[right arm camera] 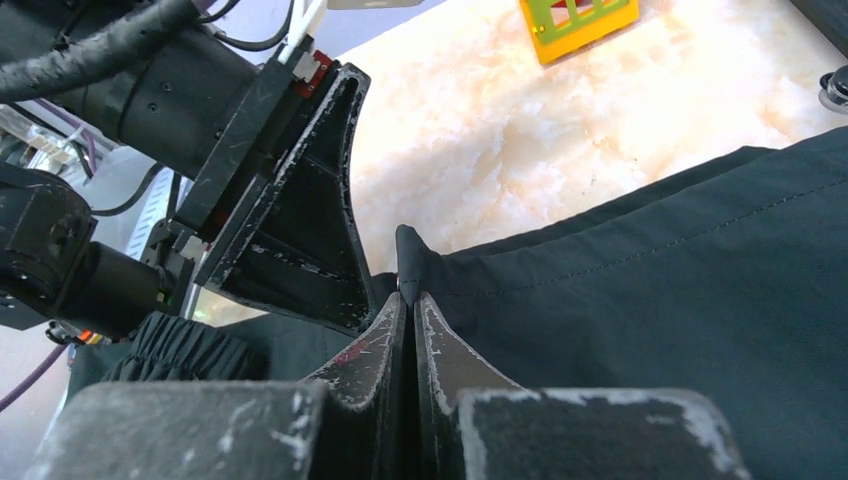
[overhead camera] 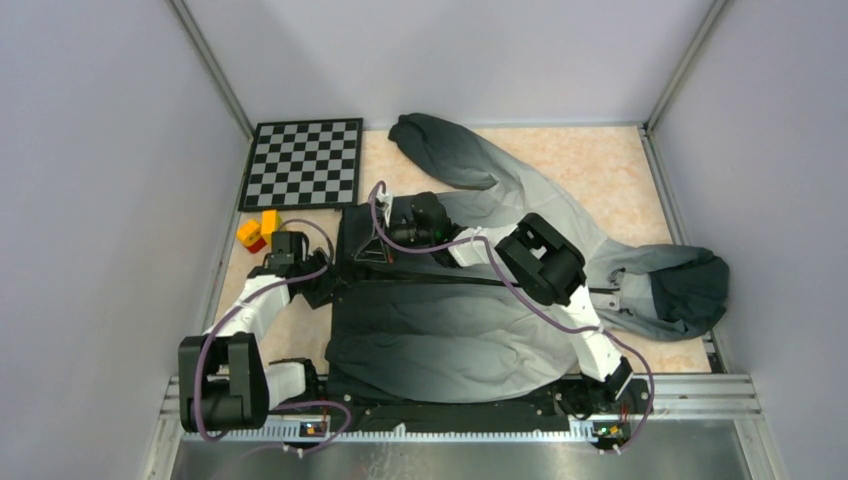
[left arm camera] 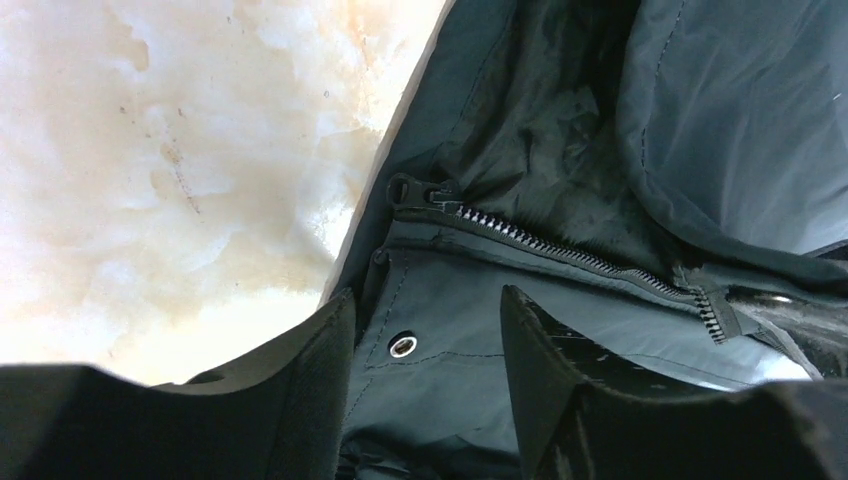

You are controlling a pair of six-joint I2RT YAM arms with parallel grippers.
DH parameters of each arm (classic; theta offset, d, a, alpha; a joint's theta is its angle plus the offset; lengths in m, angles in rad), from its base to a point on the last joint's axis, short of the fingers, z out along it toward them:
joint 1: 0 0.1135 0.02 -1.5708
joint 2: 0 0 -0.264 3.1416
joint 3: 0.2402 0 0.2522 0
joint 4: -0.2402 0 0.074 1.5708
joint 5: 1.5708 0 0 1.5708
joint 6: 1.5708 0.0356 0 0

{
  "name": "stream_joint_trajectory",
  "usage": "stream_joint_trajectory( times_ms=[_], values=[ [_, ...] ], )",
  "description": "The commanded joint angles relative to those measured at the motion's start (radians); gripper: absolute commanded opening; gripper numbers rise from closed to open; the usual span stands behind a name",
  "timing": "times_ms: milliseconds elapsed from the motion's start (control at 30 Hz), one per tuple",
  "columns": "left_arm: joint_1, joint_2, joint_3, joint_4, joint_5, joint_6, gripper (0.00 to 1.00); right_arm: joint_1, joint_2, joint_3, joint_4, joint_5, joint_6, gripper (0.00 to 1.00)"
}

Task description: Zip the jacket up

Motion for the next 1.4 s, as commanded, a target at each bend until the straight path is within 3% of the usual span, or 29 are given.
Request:
stream_joint_trajectory(
  times_ms=[0, 100, 300, 400, 500, 633, 833, 1100, 1367],
  values=[
    [0.005, 0.004, 0.002, 0.068, 0.012, 0.041, 0.50, -0.002, 0.021, 0.029, 0.067, -0.033, 0.023, 0.02],
    [0.005, -0.010, 0.007, 0.072, 0.039, 0.054, 0.33, -0.003, 0.019, 0.036, 0.038, -0.025, 0.019, 0.00],
    [0.005, -0.099, -0.053, 0.157, 0.096, 0.058, 0.24, -0.004, 0.015, 0.056, -0.041, -0.007, 0.016, 0.00],
    [0.004, -0.099, -0.067, 0.173, 0.108, 0.023, 0.25, -0.005, 0.000, 0.063, -0.106, -0.006, 0.020, 0.00],
    [0.004, -0.075, -0.064, 0.145, 0.057, -0.010, 0.39, -0.005, -0.010, 0.063, -0.141, -0.020, 0.035, 0.00],
    [0.005, -0.031, -0.044, 0.117, -0.012, -0.013, 0.51, -0.005, -0.023, 0.074, -0.208, -0.038, 0.045, 0.00],
    [0.007, -0.009, -0.069, 0.203, -0.009, -0.020, 0.43, -0.004, -0.028, 0.013, -0.144, -0.054, 0.083, 0.00],
    [0.011, -0.030, -0.138, 0.324, 0.011, 0.019, 0.32, -0.005, 0.008, 0.141, -0.321, -0.033, 0.104, 0.00],
    [0.021, -0.039, -0.164, 0.361, -0.008, 0.019, 0.38, -0.005, 0.040, 0.209, -0.405, -0.058, 0.100, 0.00]
  ],
)
